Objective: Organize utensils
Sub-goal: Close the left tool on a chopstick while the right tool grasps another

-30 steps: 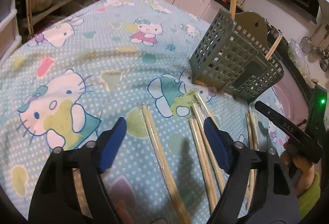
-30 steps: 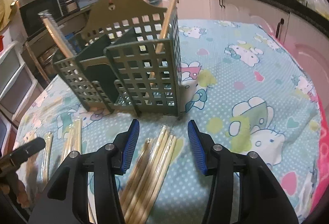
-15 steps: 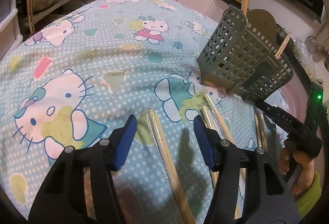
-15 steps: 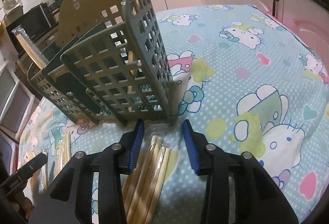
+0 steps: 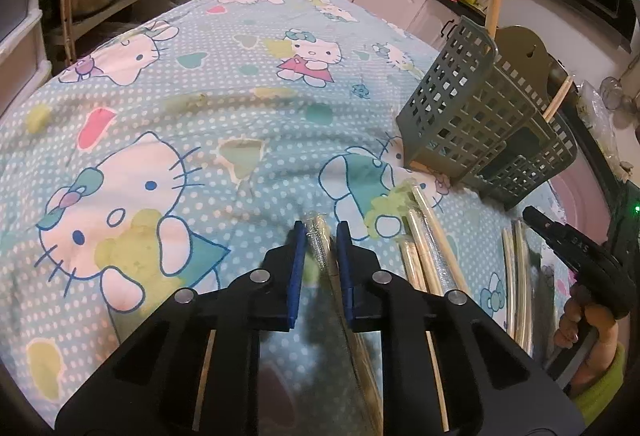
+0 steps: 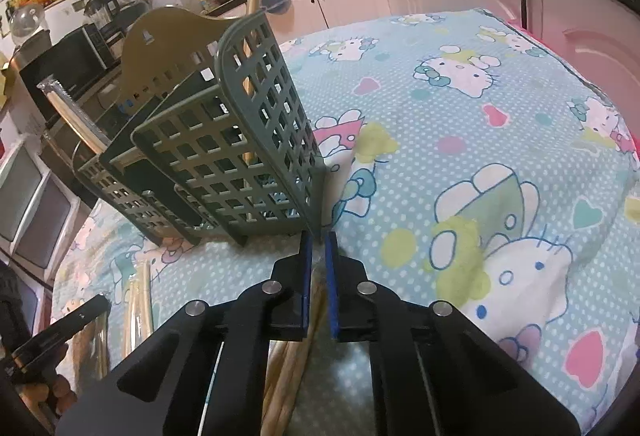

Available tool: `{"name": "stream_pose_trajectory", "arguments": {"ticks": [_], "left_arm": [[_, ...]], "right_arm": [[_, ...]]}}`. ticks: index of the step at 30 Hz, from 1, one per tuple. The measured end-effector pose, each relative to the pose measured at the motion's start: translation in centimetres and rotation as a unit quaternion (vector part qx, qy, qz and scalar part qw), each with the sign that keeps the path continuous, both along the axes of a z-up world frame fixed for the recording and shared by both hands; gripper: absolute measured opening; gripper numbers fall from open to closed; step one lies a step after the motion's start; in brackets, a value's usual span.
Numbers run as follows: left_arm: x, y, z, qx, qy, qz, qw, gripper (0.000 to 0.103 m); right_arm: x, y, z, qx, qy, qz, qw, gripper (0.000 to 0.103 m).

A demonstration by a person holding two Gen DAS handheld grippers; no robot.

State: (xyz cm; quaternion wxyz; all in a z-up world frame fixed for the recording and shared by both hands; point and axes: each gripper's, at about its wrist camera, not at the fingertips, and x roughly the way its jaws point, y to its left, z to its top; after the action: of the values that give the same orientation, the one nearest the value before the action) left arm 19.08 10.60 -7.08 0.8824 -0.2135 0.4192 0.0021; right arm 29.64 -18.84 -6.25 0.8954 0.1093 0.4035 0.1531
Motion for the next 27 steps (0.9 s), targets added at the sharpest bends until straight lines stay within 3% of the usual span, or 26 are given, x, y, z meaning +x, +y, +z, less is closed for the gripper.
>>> {"name": "stream_pose_trajectory", "arguments": {"ticks": [7, 27], "left_arm": [[-0.5, -0.2, 0.7, -0.014, -0.012, -0.003, 0.9998, 0.003], [-1.9, -3.3, 6.6, -0.018, -0.092, -0.036, 0.995, 0.001]], "right_arm": [[-1.5, -1.2, 1.5, 0.018, -0.014, 0.0, 1.0, 0.003], [-6.8, -5.6, 7.4, 0.073, -0.087, 0.0, 0.994, 0.002]]}}
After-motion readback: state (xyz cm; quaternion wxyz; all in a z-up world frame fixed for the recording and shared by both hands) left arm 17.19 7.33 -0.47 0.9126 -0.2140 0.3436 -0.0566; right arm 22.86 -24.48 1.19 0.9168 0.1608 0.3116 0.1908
